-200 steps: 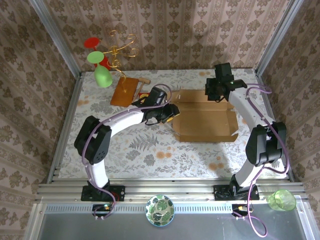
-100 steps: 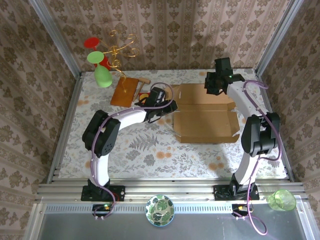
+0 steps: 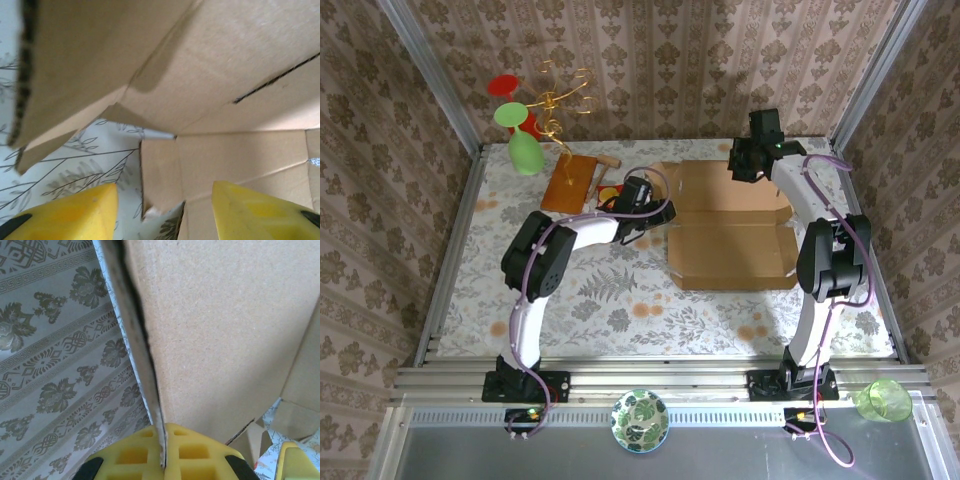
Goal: Fold the paper box
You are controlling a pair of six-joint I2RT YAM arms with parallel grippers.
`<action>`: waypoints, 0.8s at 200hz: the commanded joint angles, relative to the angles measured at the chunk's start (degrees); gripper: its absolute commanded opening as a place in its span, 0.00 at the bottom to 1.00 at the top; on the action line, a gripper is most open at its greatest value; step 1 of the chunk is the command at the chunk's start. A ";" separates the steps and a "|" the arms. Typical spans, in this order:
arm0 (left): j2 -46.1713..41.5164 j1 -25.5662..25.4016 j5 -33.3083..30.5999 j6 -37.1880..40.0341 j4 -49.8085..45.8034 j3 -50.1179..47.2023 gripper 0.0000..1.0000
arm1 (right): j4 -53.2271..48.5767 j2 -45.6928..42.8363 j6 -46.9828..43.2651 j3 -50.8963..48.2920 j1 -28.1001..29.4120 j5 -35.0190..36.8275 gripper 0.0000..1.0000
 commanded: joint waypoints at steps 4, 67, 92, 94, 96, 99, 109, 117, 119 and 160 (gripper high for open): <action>3.42 -0.93 1.78 -1.19 1.49 4.01 0.53 | -4.15 1.82 1.88 0.12 -0.27 -0.91 0.00; 2.45 -1.40 -0.14 -1.72 0.65 5.33 0.52 | -1.18 0.71 1.72 -1.93 -0.88 -0.61 0.00; 1.09 -2.13 -0.59 -3.30 -0.24 5.03 0.48 | 2.15 -0.02 1.55 -3.50 -0.97 0.08 0.00; 0.90 -2.24 -0.72 -3.36 -0.57 4.99 0.48 | 2.35 -0.10 1.55 -3.67 -0.97 0.16 0.00; 0.72 -2.33 -0.80 -3.31 -1.00 5.09 0.48 | 2.51 -0.21 1.55 -3.86 -0.97 0.27 0.00; 0.48 -2.51 -0.93 -3.42 -1.56 5.10 0.48 | 2.94 -0.36 1.55 -4.08 -0.97 0.47 0.00; -0.20 -2.99 -1.44 -3.81 -4.01 5.30 0.48 | 5.05 -0.97 1.54 -5.26 -0.97 1.24 0.00; -0.94 -3.31 -1.64 -4.15 -5.54 5.10 0.50 | 6.73 -1.51 1.52 -6.14 -0.97 1.85 0.00; -1.17 -3.41 -1.77 -4.21 -5.91 5.01 0.50 | 7.05 -1.59 1.54 -6.33 -0.97 1.88 0.00; -5.06 -3.91 -0.94 -6.91 -7.36 1.44 0.53 | 11.34 -3.00 1.55 -8.58 -0.97 2.83 0.00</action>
